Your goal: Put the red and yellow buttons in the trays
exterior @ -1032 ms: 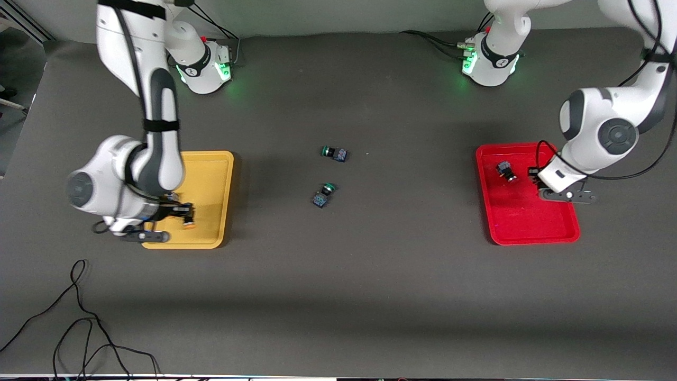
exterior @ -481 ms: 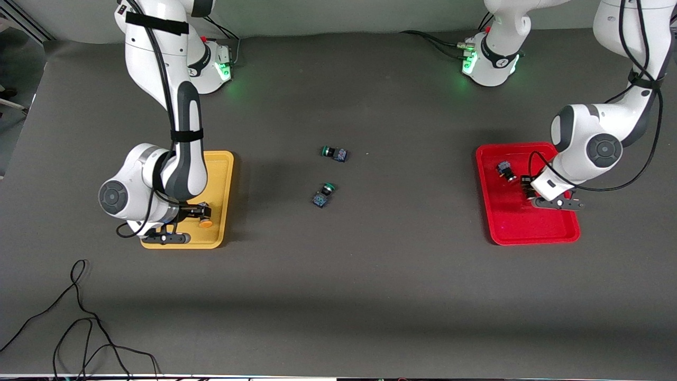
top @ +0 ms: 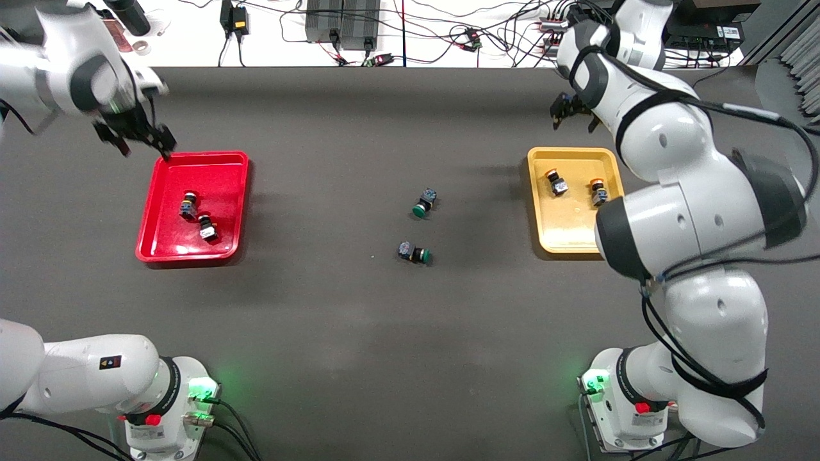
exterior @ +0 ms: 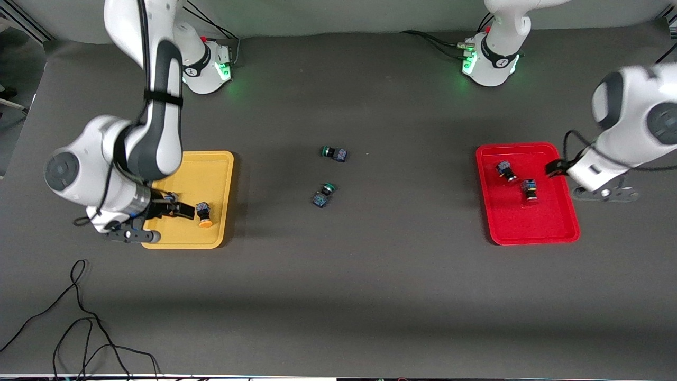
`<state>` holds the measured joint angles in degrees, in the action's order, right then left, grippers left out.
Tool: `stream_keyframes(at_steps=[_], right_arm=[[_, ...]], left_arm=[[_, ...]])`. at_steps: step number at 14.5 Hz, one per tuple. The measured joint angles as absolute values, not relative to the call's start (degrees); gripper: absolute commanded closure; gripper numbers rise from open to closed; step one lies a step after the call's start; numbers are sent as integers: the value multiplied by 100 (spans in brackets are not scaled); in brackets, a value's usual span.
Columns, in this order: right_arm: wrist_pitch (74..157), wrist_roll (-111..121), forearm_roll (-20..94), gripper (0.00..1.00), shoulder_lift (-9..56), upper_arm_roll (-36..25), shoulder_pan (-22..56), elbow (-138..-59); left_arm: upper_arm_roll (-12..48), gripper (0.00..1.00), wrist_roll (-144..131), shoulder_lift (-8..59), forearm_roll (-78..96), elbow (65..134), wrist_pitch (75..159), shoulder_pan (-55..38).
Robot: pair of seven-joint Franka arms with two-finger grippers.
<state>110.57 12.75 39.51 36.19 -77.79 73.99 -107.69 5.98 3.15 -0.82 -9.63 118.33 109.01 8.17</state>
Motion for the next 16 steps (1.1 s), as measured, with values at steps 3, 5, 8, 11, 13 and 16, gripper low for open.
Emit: stream_keyframes(at_steps=[3,5,8,11,13,16], right_arm=[[10856,1074,3784,0,3600,-8444,8140,-10692],[10600,1073,3766,0,3601,-8571,8118,-10526],[10232,1073,3702,0,3600,-8750,8037,-10226],[10068,1073,3385,0,3518,-8780,7900,-9900],[10003,1070,2756,0,3064,-8228,7358,-9672],[9991,723,1460,0,1793,-6276,5563,-9494]], left_arm=[[624,0,315,-230,-793,10628,9629,595],[633,0,303,-209,-731,10187,9417,483],[636,0,217,1,-697,9724,9405,388],[731,0,-29,156,-692,9538,9337,405],[1052,0,-203,122,-692,9580,9287,664],[1313,0,-238,-210,-688,9969,9429,960]])
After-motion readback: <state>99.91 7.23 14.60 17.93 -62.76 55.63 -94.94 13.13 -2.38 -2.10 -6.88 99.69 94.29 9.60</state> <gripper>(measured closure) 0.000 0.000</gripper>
